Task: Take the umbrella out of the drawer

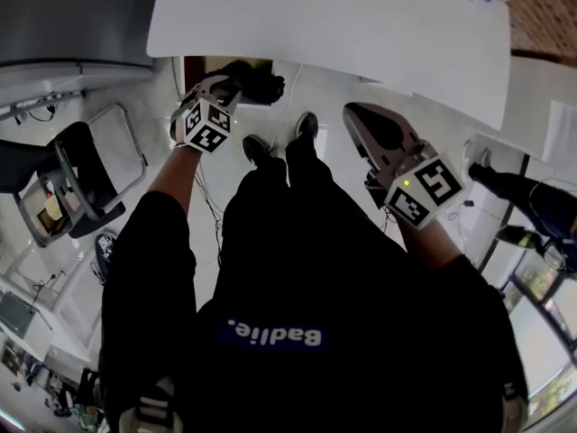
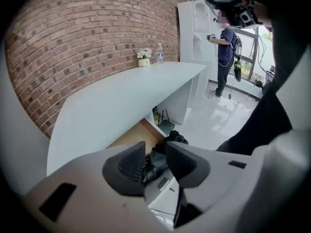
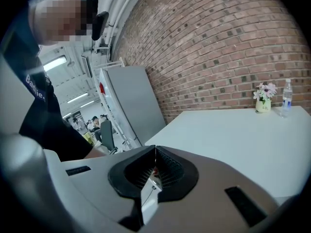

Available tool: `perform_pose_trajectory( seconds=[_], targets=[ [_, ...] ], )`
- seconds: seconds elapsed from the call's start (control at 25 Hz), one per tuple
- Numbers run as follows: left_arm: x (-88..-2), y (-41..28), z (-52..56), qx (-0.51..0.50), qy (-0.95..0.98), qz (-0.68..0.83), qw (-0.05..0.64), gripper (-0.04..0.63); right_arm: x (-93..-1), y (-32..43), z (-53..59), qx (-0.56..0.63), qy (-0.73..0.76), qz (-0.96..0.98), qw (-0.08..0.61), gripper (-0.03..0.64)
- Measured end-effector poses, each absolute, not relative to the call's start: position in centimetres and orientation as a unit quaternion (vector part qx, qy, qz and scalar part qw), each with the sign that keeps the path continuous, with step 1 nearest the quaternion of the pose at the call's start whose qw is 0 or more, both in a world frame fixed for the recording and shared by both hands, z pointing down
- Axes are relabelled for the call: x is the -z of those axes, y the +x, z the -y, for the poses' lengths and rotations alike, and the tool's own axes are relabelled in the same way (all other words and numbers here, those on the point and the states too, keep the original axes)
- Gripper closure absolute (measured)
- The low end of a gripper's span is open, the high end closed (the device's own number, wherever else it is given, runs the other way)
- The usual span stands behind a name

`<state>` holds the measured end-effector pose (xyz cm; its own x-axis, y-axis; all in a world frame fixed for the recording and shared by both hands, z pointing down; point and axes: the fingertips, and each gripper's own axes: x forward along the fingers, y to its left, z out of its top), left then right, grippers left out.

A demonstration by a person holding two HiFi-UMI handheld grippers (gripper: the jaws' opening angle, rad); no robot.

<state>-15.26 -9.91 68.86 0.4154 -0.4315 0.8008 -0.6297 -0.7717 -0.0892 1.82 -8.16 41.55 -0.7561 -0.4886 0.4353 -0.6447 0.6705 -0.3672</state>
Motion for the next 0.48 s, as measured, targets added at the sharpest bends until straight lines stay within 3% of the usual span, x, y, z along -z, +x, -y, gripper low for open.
perform_pose_trajectory(
  seconds=[0.48],
  targets=[
    [-76.7,-14.6,10.7,-0.520,0.822,0.218,0.081,0.420,-43.0,4.0,8.7,-0.273,0.337,0.883,0.178,0.588]
  ],
)
